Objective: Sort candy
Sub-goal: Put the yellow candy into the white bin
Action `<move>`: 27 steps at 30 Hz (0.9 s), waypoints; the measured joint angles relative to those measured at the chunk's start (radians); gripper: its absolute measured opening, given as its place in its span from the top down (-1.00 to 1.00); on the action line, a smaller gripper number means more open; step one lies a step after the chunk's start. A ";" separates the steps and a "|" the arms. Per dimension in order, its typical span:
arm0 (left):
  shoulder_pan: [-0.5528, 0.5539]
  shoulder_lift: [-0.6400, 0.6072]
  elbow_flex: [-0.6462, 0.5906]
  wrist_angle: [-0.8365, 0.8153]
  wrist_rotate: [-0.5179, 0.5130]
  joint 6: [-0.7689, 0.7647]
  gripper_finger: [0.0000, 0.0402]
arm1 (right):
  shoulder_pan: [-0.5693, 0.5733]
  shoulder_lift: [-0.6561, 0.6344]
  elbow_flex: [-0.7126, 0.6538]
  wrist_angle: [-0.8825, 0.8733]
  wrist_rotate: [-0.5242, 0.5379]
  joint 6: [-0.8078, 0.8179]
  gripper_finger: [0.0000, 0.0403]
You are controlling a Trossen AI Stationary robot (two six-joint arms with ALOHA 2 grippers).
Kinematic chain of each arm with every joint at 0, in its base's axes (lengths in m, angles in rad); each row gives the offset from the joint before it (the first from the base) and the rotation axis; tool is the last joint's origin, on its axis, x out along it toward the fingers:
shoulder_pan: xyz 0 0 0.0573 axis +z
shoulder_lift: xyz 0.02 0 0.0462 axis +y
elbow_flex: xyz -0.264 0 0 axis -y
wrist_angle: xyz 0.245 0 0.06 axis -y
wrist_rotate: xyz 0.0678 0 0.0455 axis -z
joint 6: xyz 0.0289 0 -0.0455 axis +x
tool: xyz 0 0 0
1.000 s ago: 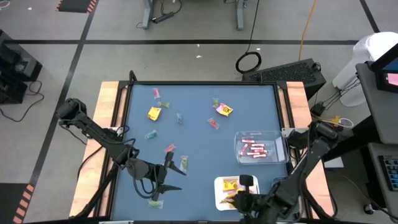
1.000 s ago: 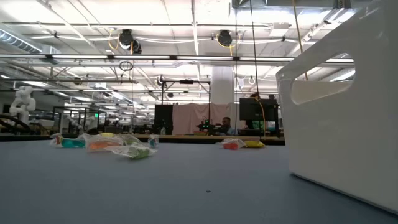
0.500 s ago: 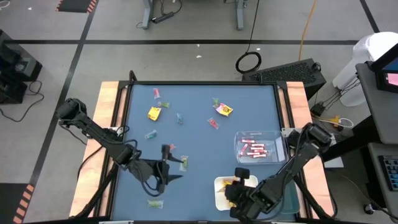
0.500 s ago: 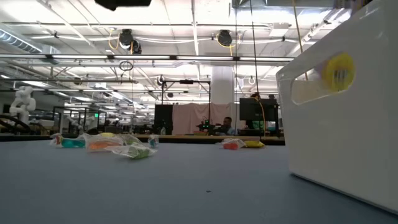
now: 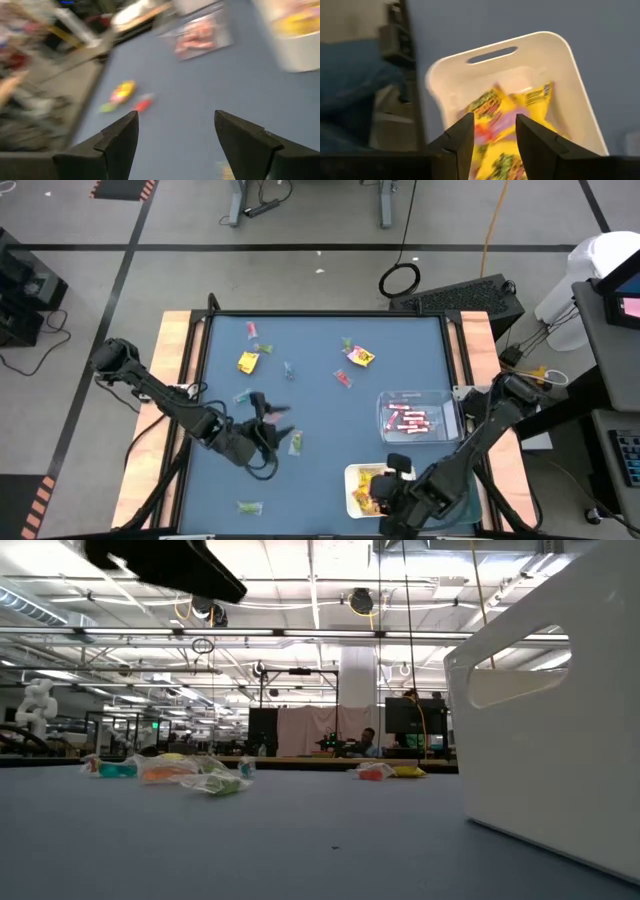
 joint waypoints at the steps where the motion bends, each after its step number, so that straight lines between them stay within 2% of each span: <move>1: 0.016 0.000 0.000 -0.005 -0.044 0.027 -0.32 | 0.009 -0.016 0.000 0.000 0.001 0.011 0.33; 3: 0.061 0.000 0.000 -0.004 -0.085 0.076 -0.32 | 0.035 -0.050 0.000 0.000 0.031 0.021 0.32; 6: 0.154 -0.009 0.000 -0.012 -0.046 0.123 -0.32 | 0.069 -0.088 0.000 -0.014 0.154 -0.004 0.32; 9: 0.274 -0.016 0.000 -0.049 0.027 0.122 -0.32 | 0.096 -0.097 0.000 -0.056 0.373 -0.055 0.32; 11: 0.365 -0.016 0.000 -0.090 0.039 0.095 -0.32 | 0.102 -0.095 0.000 -0.083 0.515 -0.098 0.32; 14: 0.502 -0.016 0.000 -0.199 0.079 -0.042 -0.32 | 0.091 -0.091 0.000 -0.120 0.688 -0.156 0.32; 17: 0.623 -0.016 -0.001 -0.394 0.144 -0.350 -0.32 | 0.057 -0.090 0.000 -0.167 0.832 -0.161 0.32; 20: 0.689 -0.016 -0.025 -0.552 0.201 -0.580 -0.32 | 0.006 -0.090 0.000 -0.223 0.874 -0.162 0.32; 27: 0.693 -0.016 -0.150 -0.528 0.225 -0.673 -0.32 | -0.135 -0.090 -0.032 -0.267 0.859 -0.159 0.32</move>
